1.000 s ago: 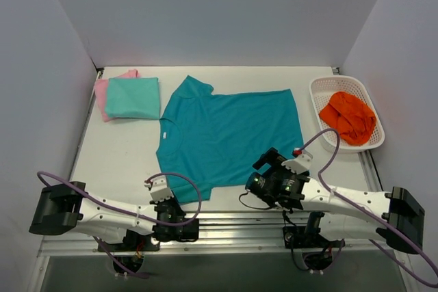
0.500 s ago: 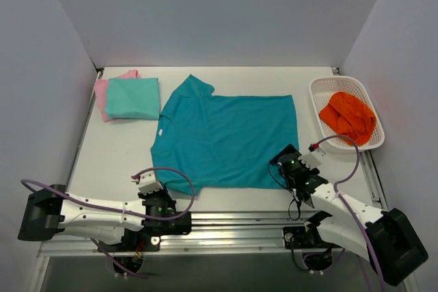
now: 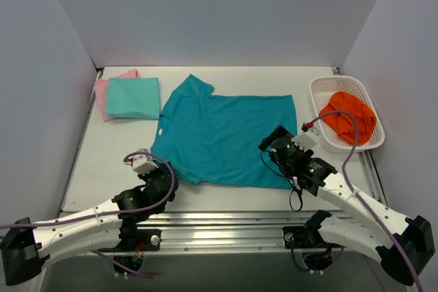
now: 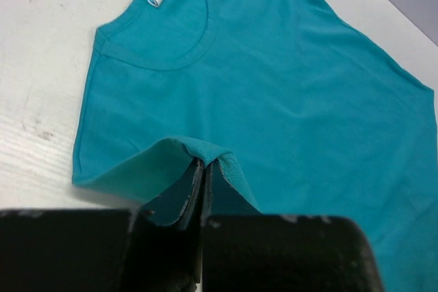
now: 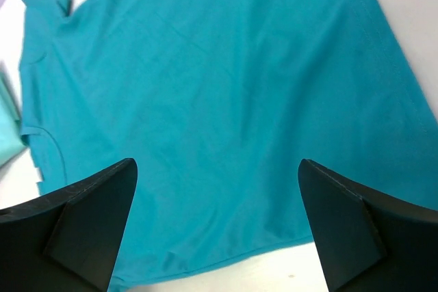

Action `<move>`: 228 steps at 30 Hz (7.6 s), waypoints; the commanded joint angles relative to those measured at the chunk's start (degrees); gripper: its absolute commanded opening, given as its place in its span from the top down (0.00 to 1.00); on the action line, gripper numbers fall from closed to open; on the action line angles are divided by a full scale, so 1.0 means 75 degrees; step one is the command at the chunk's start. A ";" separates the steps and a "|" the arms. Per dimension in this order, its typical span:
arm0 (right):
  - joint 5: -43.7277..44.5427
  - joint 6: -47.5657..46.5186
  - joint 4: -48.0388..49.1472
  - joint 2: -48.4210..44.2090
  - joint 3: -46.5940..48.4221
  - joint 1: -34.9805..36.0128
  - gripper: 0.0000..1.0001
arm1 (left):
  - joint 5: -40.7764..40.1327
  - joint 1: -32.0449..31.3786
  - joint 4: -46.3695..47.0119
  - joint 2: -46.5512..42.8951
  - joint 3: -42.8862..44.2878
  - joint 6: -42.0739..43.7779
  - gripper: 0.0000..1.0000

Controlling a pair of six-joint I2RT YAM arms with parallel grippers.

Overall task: Fold and stack the t-shirts
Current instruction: Grap the side of the flattened tshirt closest away from the robot with both arms, then fold the flattened tshirt in 1/3 of the way

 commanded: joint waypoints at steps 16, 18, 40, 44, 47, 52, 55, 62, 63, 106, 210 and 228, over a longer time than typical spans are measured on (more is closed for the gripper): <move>-0.1519 0.1564 -0.2360 0.0106 -0.0631 -0.0647 0.02 | 0.4919 0.4258 0.5906 0.4218 0.0634 0.2908 0.98; -0.1355 0.1763 -0.2947 0.0177 -0.0419 -0.0670 0.04 | 0.5024 0.4433 0.6036 0.4487 0.0704 0.2944 0.98; -0.1871 0.2408 -0.3007 -0.0186 -0.1508 -0.1315 0.20 | 0.5553 0.5009 0.6833 0.5378 0.0623 0.2967 0.98; -0.1718 0.2373 -0.2890 -0.0081 -0.1520 -0.1315 0.23 | 0.5588 0.5032 0.6857 0.5379 0.0576 0.2968 0.98; -0.1589 0.2303 -0.2738 0.0072 -0.1496 -0.1315 0.23 | 0.5623 0.5032 0.6868 0.5320 0.0506 0.2967 0.98; -0.1297 0.2221 -0.2655 0.0224 -0.1426 -0.1315 0.27 | 0.5635 0.5032 0.6856 0.5215 0.0447 0.2932 0.98; -0.1039 0.2139 -0.2621 0.0248 -0.1379 -0.1315 0.32 | 0.5635 0.5032 0.6845 0.5168 0.0412 0.2909 0.98; -0.0757 0.1999 -0.2597 0.0446 -0.1297 -0.1315 0.56 | 0.5611 0.5032 0.6810 0.5133 0.0388 0.2909 0.98; -0.0745 0.1975 -0.2597 0.0447 -0.1286 -0.1315 0.59 | 0.5611 0.5032 0.6810 0.5144 0.0388 0.2909 0.98; -0.0171 0.1319 -0.3194 -0.0935 -0.0793 -0.1268 1.00 | 0.4779 0.4154 0.4468 0.2228 0.0188 0.2546 0.98; -0.0980 0.0170 -0.0219 0.0271 -0.0876 -0.3272 1.00 | 0.4193 0.4235 0.3996 0.2460 0.1314 0.3495 0.98; -0.0311 0.0193 0.1375 0.2379 0.0261 -0.3319 1.00 | 0.3924 0.4388 0.4888 0.3585 0.1630 0.4092 0.98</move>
